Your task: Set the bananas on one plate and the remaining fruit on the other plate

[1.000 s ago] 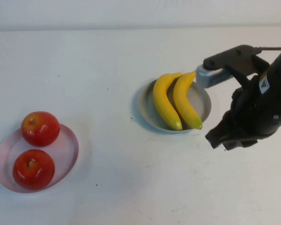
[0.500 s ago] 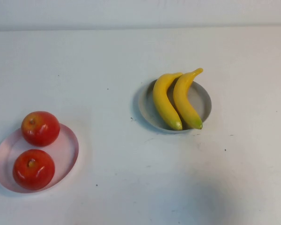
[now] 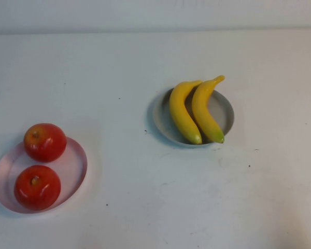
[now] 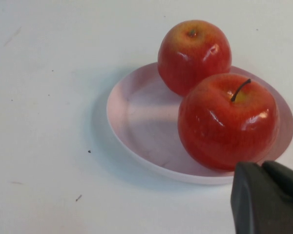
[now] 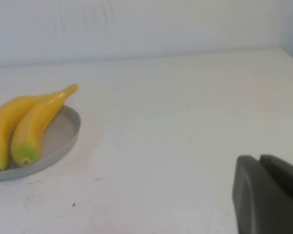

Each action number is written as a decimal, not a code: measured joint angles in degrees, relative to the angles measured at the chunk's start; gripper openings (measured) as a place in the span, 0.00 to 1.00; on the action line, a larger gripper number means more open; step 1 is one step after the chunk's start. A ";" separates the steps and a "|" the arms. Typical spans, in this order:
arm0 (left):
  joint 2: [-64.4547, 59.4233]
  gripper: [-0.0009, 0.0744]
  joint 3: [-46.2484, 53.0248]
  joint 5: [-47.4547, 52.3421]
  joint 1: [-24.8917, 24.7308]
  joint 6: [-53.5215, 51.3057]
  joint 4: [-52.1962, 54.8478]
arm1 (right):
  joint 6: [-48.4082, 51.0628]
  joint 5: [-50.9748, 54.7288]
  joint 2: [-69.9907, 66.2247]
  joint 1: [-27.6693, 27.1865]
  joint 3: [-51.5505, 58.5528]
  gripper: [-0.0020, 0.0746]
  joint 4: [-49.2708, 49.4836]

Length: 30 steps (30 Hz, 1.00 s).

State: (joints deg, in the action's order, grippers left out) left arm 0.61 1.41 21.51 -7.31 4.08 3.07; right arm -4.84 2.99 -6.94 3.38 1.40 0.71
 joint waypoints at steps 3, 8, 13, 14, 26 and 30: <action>0.00 0.01 0.00 0.00 0.00 0.00 0.00 | 0.00 4.34 4.92 0.00 0.00 0.01 0.00; 0.10 0.01 0.00 0.00 0.00 0.00 0.00 | 0.10 11.65 7.33 0.00 0.00 0.01 0.00; 0.10 0.01 0.00 0.00 0.00 0.00 0.00 | 0.10 16.37 7.33 0.00 0.00 0.01 0.00; 0.10 0.01 0.00 0.00 0.00 0.00 0.00 | 0.10 16.66 7.33 0.00 0.00 0.01 0.00; 0.10 0.01 0.00 0.00 0.00 0.00 0.00 | 0.20 16.66 7.33 0.00 0.09 0.01 0.00; 0.10 0.01 0.00 0.00 0.00 0.00 0.00 | 0.20 16.66 7.33 0.00 0.09 0.01 0.00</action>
State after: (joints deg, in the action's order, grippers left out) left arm 0.70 1.41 21.51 -7.31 4.08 3.07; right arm -4.64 19.65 0.40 3.38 1.50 0.71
